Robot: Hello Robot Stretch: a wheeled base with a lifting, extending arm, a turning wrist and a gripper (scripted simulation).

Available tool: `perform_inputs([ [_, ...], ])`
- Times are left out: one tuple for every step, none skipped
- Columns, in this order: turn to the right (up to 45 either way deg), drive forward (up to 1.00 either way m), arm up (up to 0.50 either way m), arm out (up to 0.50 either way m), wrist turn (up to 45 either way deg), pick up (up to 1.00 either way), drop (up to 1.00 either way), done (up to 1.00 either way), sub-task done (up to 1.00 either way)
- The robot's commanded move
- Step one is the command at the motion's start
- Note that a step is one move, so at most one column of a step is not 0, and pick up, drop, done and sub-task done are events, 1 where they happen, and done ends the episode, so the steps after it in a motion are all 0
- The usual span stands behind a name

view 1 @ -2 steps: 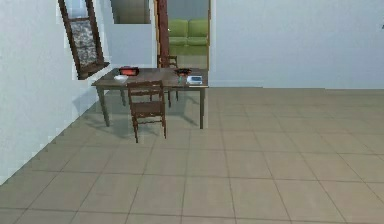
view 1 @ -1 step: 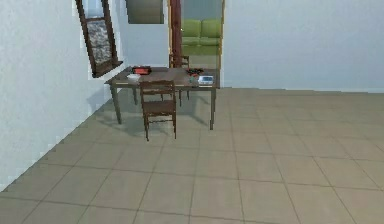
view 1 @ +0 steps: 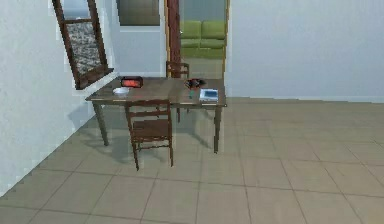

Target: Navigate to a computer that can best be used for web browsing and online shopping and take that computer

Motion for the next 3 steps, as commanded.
perform_inputs([
  [-33.0, 0.0, 0.0, 0.0, 0.0, 0.0, 0.0, 0.0, 0.0],
  [0.0, 0.1, 0.0, 0.0, 0.0, 0.0, 0.0, 0.0, 0.0],
  [-45.0, 0.0, 0.0, 0.0, 0.0, 0.0, 0.0, 0.0, 0.0],
])
